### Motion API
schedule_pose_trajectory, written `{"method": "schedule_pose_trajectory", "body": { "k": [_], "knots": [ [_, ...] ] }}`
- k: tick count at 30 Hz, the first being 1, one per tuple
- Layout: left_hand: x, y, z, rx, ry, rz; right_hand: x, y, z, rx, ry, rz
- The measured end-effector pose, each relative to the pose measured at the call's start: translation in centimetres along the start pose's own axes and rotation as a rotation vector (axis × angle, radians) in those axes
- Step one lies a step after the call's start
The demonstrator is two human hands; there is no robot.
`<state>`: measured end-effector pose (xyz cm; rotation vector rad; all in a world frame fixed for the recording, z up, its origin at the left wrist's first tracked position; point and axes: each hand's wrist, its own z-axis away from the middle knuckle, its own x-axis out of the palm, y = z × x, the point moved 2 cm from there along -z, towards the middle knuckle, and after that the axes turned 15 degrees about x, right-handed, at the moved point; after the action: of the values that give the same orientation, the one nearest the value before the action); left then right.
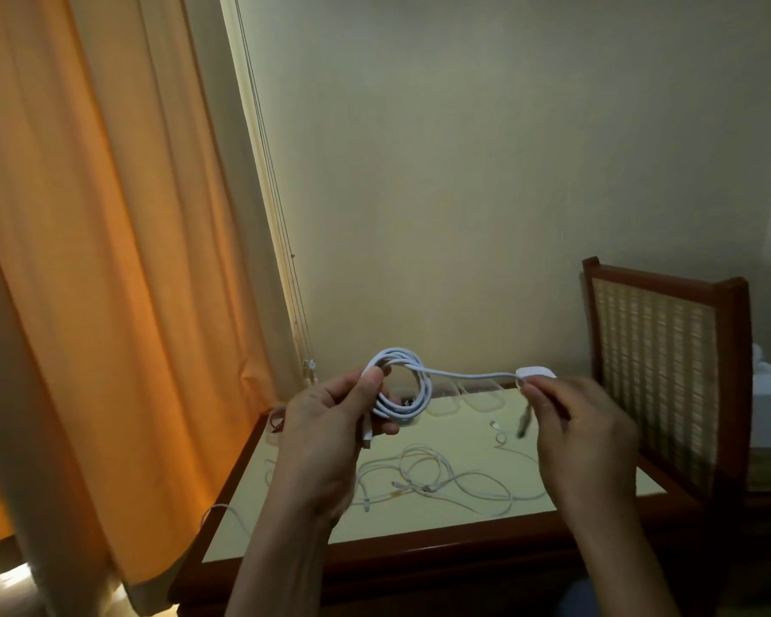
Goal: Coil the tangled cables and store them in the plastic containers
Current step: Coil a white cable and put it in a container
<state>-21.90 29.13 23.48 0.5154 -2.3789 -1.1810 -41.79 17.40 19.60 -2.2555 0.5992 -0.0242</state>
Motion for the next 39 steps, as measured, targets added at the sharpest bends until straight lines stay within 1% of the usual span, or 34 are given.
{"method": "schedule_pose_trajectory", "body": {
  "k": [2,4,7,9,11,15,21,23,25,28,30,34,37,39],
  "knots": [
    [0.6,-0.1,0.4,-0.051,0.010,0.096,0.6,-0.2,0.6,0.031,-0.082,-0.044],
    [1.2,-0.2,0.7,-0.092,0.016,0.145,1.1,-0.6,1.3,0.152,-0.155,-0.139],
    [1.7,-0.6,1.3,-0.134,0.020,0.145,2.0,-0.4,1.9,0.385,-0.249,-0.381],
    [2.1,-0.9,1.6,-0.143,0.028,0.150,2.2,-0.7,2.1,0.479,-0.312,-0.548],
    [2.4,-1.0,1.8,-0.151,0.028,0.163,2.1,-1.1,2.3,0.523,-0.347,-0.661],
    [2.7,-1.0,2.2,-0.180,0.014,0.185,2.0,-1.7,2.6,0.598,-0.389,-0.785],
    [2.7,-1.1,2.3,-0.195,-0.008,0.106,2.0,-2.1,2.6,0.702,-0.399,-0.968],
    [2.7,-1.0,2.3,-0.185,-0.040,0.077,2.0,-2.3,2.5,0.748,-0.406,-1.025],
    [2.8,-0.9,2.3,-0.180,-0.069,0.061,2.0,-2.4,2.6,0.755,-0.446,-1.036],
    [3.1,-0.9,2.3,-0.164,-0.068,0.053,2.3,-3.1,3.2,0.718,-0.648,-1.049],
    [3.1,-1.0,2.3,-0.170,-0.047,0.078,2.5,-3.4,3.6,0.748,-0.753,-1.089],
    [3.1,-1.6,2.0,-0.184,-0.002,0.139,2.4,-3.9,3.8,0.754,-0.849,-1.114],
    [3.3,-2.0,1.6,-0.190,0.006,0.182,2.2,-4.4,4.1,0.686,-0.949,-1.061],
    [3.3,-2.0,1.4,-0.201,0.012,0.212,2.0,-4.6,4.3,0.641,-0.978,-0.996]
  ]
}}
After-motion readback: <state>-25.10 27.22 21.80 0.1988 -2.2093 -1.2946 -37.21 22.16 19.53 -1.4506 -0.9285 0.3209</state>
